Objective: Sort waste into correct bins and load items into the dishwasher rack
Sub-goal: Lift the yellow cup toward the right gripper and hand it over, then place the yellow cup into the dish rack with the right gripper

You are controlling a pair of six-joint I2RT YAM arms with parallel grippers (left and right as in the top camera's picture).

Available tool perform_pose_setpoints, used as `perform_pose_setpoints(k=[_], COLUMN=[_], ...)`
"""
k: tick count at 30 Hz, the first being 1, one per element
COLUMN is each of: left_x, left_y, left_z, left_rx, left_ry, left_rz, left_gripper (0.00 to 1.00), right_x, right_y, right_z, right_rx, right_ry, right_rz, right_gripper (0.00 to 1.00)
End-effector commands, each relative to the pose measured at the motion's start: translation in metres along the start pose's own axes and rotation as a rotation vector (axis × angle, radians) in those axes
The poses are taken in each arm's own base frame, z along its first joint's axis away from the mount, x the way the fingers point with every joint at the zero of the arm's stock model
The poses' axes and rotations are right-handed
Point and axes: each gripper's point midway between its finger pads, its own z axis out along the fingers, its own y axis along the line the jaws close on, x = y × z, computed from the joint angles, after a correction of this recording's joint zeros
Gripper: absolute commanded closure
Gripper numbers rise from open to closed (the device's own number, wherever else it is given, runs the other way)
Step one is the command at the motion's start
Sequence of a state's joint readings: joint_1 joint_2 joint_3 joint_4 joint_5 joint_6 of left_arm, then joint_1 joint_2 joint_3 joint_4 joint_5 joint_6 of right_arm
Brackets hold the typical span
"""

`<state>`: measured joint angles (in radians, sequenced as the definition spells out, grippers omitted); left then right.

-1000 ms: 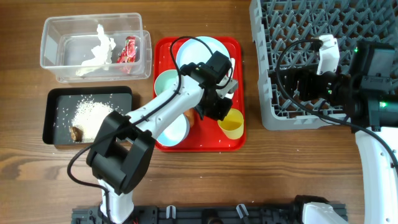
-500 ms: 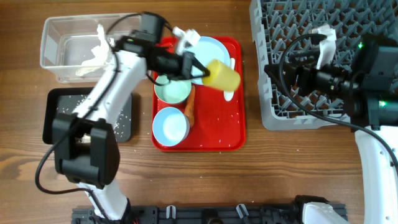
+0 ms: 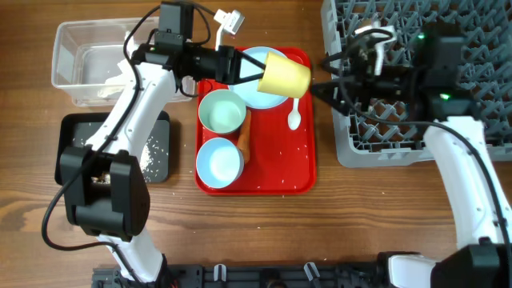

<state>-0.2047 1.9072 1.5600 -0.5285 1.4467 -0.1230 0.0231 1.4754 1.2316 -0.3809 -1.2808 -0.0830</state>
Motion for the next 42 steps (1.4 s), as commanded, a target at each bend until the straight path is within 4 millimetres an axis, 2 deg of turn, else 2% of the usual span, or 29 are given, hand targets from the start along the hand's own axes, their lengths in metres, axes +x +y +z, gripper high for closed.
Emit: perform_pose_setpoints(k=[1,5,9,16,21,24,26,29,31,42], left_x=[-0.004,-0.005,-0.005,-0.005,-0.004,-0.004,-0.004,-0.004,-0.005,-0.007], left_y=[-0.024,-0.025,-0.025,-0.027,-0.029,-0.029,-0.029,-0.029,-0.029,-0.028], left_z=[0.002,0.003,0.003,0.008,0.012,0.012,0.012,0.012,0.012,0.009], left_rx=[0.057,0.060,0.060,0.066,0.071,0.072,0.071,0.071,0.071,0.068], left_ry=[0.012,0.015,0.014,0.022,0.029,0.030,0.030,0.029,0.028,0.021], left_rz=[0.025,0.038,0.044,0.063,0.072,0.074,0.076,0.080,0.085,0.090], left_gripper=[0.96,0.96,0.96,0.96,0.96,0.96,0.86,0.76,0.73,0.71], right_x=[0.008,0.010,0.010,0.009,0.008,0.008,0.008,0.006,0.006,0.003], right_y=[0.006,0.009,0.011,0.014,0.016,0.014,0.014,0.014,0.011,-0.022], right_z=[0.016,0.025,0.030,0.034,0.036,0.036,0.036,0.036,0.033,-0.008], right_rx=[-0.089,-0.109,-0.122,-0.135,-0.140,-0.133,-0.133,-0.131,-0.123,-0.006], right_ry=[0.020,0.030,0.032,0.035,0.035,0.035,0.033,0.030,0.026,-0.022], right_rz=[0.011,-0.002,-0.015,-0.032,-0.029,-0.032,-0.036,-0.042,-0.035,0.079], right_gripper=[0.03,0.05,0.12,0.36,0.45,0.46,0.47,0.47,0.47,0.46])
